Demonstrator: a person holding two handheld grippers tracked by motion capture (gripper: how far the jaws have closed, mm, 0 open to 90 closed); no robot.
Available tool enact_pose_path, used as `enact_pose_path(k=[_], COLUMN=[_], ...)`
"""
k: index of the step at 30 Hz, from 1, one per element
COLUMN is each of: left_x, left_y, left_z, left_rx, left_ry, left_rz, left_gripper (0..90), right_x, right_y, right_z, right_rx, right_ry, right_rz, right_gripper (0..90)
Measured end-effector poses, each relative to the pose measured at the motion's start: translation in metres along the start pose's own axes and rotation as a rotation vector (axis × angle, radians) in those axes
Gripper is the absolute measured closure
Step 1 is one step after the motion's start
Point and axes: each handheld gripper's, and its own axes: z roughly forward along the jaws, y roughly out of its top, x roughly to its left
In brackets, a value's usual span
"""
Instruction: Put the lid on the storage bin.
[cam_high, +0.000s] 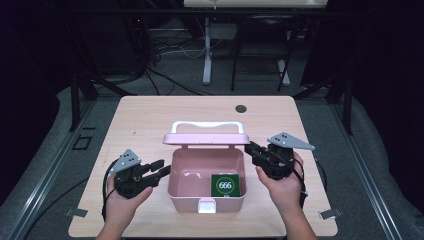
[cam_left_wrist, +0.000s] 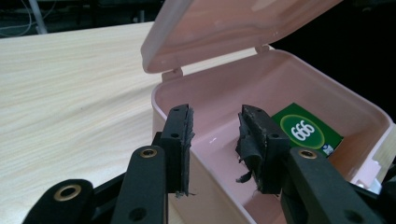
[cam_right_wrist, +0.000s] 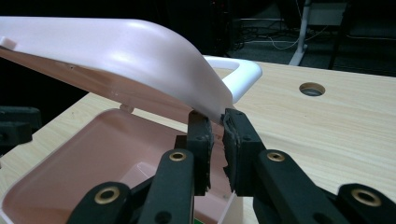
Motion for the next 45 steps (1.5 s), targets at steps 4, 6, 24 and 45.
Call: enact_pose_path(k=[4,6,24,45], left_x=[-0.003,-0.006,-0.014,-0.022], left_y=[0.004,0.006,0.02,0.026], left_z=[-0.006,-0.009,-0.025,-0.022], left_rx=[-0.012,-0.025,-0.084,-0.096], left_ry=[-0.001,0.0,0.005,0.003], left_rz=[0.003,0.006,0.031,0.074], left_gripper=[63.5,63.5,63.3,69.3], right_x=[0.0,-0.001,-0.001,-0.005], right_y=[-0.001,-0.002,-0.008,-0.021], right_z=[-0.001,-0.001,0.0,0.01], right_rx=[0.009,0.016,0.063,0.127], right_ry=[0.011,0.013,0.034,0.034], right_rz=[-0.005,-0.008,-0.022,-0.012], right_gripper=[79.6,78.7,74.6,71.5])
